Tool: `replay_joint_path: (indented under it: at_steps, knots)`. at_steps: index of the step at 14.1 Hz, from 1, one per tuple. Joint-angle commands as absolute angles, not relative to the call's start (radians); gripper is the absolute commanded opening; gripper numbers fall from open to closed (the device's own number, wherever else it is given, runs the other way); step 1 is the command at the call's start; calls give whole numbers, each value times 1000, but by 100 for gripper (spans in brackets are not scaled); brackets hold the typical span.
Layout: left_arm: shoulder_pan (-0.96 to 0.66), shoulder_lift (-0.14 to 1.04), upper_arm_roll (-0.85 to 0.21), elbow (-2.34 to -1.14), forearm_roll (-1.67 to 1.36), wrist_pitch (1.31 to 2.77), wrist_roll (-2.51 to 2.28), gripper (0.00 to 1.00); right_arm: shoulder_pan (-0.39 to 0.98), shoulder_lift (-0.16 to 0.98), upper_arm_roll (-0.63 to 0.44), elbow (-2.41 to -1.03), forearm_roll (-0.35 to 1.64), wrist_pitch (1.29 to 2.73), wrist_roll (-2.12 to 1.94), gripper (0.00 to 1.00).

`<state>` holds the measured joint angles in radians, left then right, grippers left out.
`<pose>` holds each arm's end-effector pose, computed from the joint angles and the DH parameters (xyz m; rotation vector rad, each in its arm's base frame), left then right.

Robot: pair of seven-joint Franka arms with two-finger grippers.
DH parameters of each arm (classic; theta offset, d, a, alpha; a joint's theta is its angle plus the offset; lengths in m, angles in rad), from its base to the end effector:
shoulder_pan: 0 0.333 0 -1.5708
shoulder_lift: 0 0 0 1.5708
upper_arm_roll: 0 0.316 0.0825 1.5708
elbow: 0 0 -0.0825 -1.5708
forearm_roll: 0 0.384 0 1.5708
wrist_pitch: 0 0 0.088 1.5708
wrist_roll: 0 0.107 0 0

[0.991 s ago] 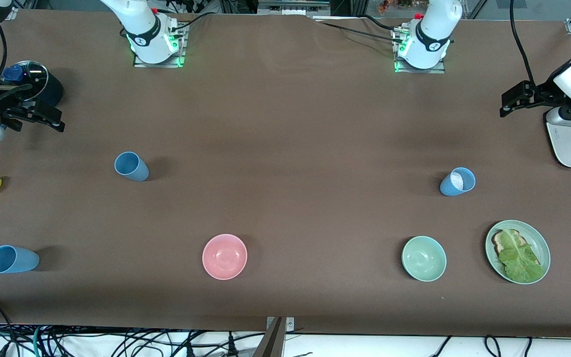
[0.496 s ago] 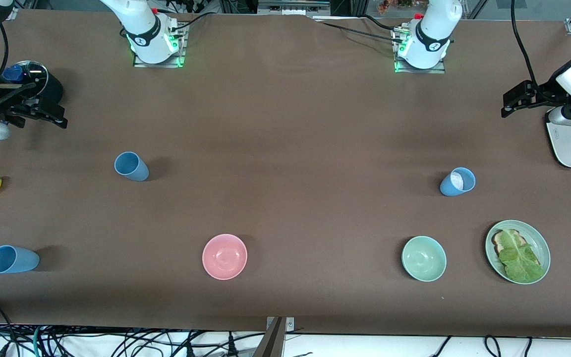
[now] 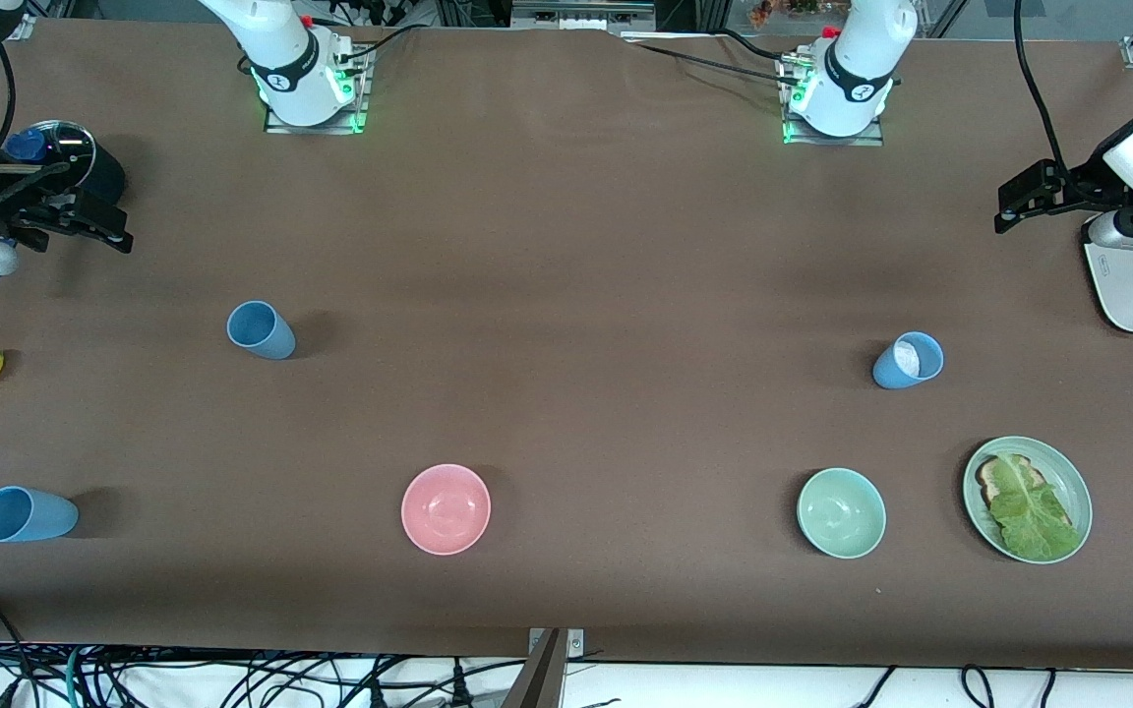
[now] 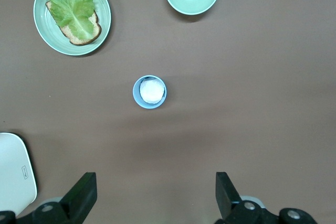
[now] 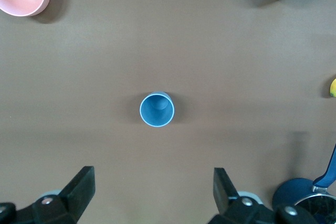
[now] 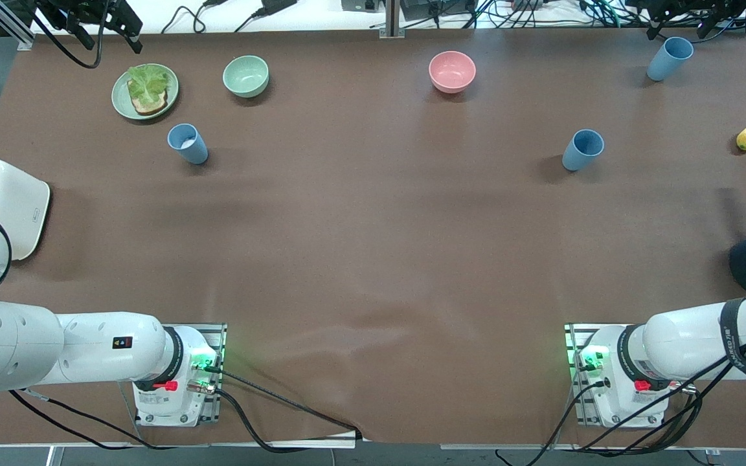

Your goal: Stack blue cups with both arms

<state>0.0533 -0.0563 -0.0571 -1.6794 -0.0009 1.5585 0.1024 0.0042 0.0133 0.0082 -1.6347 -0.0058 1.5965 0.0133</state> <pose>0.5333 -0.0029 0.6029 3.1347 -0.1663 -0.1016 0.5583 0.0063 0.5891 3.1342 -0.0009 -0.0806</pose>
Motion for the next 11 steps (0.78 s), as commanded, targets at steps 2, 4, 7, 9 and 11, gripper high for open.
replay_joint_path:
  at_steps: [2, 4, 7, 9, 11]
  knots:
    - [61, -37, -58, -1649, -8, 1545, 127, 100, 3, 11, 11, -1611, -2, 1566, 8, 100]
    - [63, -8, -57, -1649, -6, 1545, 129, 100, 3, 11, 11, -1611, -2, 1566, 8, 100]
    - [142, 128, -55, -1648, -24, 1546, 140, 100, 3, 11, 11, -1612, 0, 1563, 6, 100]
    - [149, 211, -54, -1646, -12, 1560, 141, 100, 3, 11, 11, -1611, -2, 1563, 6, 100]
    - [156, 308, -52, -1647, 1, 1673, 140, 100, 5, 5, 12, -1612, 0, 1563, 6, 100]
